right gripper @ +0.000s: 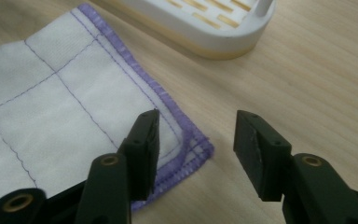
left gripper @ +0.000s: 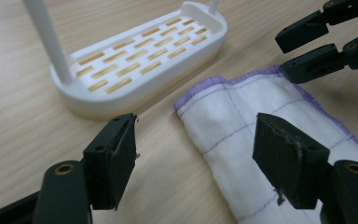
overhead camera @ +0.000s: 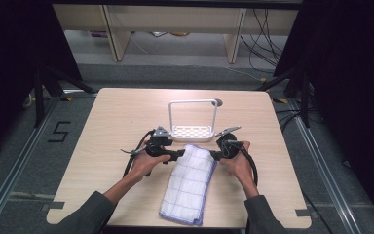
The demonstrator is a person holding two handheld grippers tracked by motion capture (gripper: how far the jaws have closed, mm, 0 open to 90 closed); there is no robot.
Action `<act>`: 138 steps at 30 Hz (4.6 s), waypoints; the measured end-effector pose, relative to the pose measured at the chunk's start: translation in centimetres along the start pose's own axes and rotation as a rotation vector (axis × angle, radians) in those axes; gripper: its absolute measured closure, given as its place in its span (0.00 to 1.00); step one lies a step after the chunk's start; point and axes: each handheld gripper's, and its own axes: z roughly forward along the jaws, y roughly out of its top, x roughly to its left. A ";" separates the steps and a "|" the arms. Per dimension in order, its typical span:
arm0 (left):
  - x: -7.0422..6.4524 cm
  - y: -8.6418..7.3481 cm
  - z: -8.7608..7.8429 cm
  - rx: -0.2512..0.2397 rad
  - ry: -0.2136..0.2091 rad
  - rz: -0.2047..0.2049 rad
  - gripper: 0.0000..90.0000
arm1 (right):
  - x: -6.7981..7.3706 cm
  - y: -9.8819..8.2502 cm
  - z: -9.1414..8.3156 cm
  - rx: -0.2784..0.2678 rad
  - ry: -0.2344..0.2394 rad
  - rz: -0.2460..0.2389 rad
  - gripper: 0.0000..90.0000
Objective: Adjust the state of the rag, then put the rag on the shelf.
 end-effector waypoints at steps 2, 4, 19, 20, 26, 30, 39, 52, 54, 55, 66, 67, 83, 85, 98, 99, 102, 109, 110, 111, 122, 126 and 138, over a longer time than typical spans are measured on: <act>-0.2 0.3 0.7 0.010 -0.003 -0.002 0.34 | -0.1 0.0 -0.2 0.001 -0.019 -0.003 0.51; -0.4 0.4 1.3 0.019 0.004 0.004 0.36 | 0.0 -0.2 -0.3 0.010 -0.022 0.022 0.49; -0.4 0.8 3.7 0.061 0.037 0.053 0.52 | 0.4 -0.4 1.0 0.046 -0.046 0.003 0.45; -0.4 0.8 3.8 0.070 0.041 0.068 0.53 | 0.4 -0.4 1.0 0.044 -0.046 0.005 0.46; -0.6 0.5 4.4 0.081 0.026 0.098 0.62 | 0.8 -0.5 1.0 0.032 -0.054 -0.004 0.51; -0.6 0.5 4.3 0.084 -0.003 0.113 0.73 | 0.8 -0.5 1.1 0.027 -0.029 -0.005 0.58; -0.2 0.3 4.4 0.063 -0.077 0.068 0.91 | 0.3 -1.0 1.2 -0.013 0.099 0.051 0.89; -0.7 1.1 0.6 -0.022 -0.081 0.119 0.92 | 1.8 0.4 -0.6 -0.090 0.089 -0.060 0.95; -0.8 1.2 -0.2 -0.030 -0.078 0.130 0.92 | 2.1 0.7 -1.1 -0.114 0.098 -0.067 0.95; -0.8 1.2 -0.4 -0.033 -0.088 0.121 0.92 | 2.3 0.8 -1.5 -0.119 0.100 -0.062 0.95; -0.8 1.2 -3.1 -0.081 -0.092 0.122 0.92 | 3.4 1.9 -3.1 -0.188 0.127 -0.114 0.95; -0.9 1.3 -3.3 -0.086 -0.086 0.123 0.92 | 3.7 2.0 -3.4 -0.188 0.128 -0.094 0.95; -1.3 2.3 -7.0 -0.139 -0.115 0.124 0.92 | 4.7 2.9 -6.3 -0.289 0.153 -0.147 0.95; -1.2 2.4 -7.1 -0.143 -0.119 0.121 0.92 | 4.7 2.9 -6.5 -0.298 0.158 -0.140 0.95; -1.5 3.6 -8.8 -0.175 -0.109 0.140 0.92 | 4.9 3.3 -8.5 -0.349 0.143 -0.160 0.95; -1.5 3.8 -8.9 -0.179 -0.113 0.137 0.92 | 4.8 3.3 -8.6 -0.348 0.142 -0.169 0.95; -1.4 4.0 -9.2 -0.183 -0.116 0.146 0.92 | 5.0 3.5 -8.7 -0.357 0.147 -0.160 0.95; -1.0 4.7 -9.6 -0.195 -0.126 0.123 0.92 | 4.8 3.7 -9.1 -0.385 0.141 -0.182 0.95; -1.1 4.8 -9.7 -0.192 -0.119 0.121 0.92 | 4.9 3.7 -9.2 -0.369 0.153 -0.175 0.95; -1.2 4.9 -9.7 -0.195 -0.125 0.122 0.92 | 5.0 3.7 -9.4 -0.370 0.153 -0.159 0.95; -2.4 7.4 -11.4 -0.219 -0.134 0.155 0.92 | 5.1 4.8 -11.7 -0.433 0.132 -0.194 0.95; -2.1 8.8 -11.6 -0.219 -0.113 0.149 0.92 | 4.7 5.5 -12.4 -0.446 0.123 -0.181 0.95; -1.8 12.3 -12.0 -0.221 -0.082 0.137 0.92 | 3.0 8.7 -14.3 -0.438 0.108 -0.158 0.95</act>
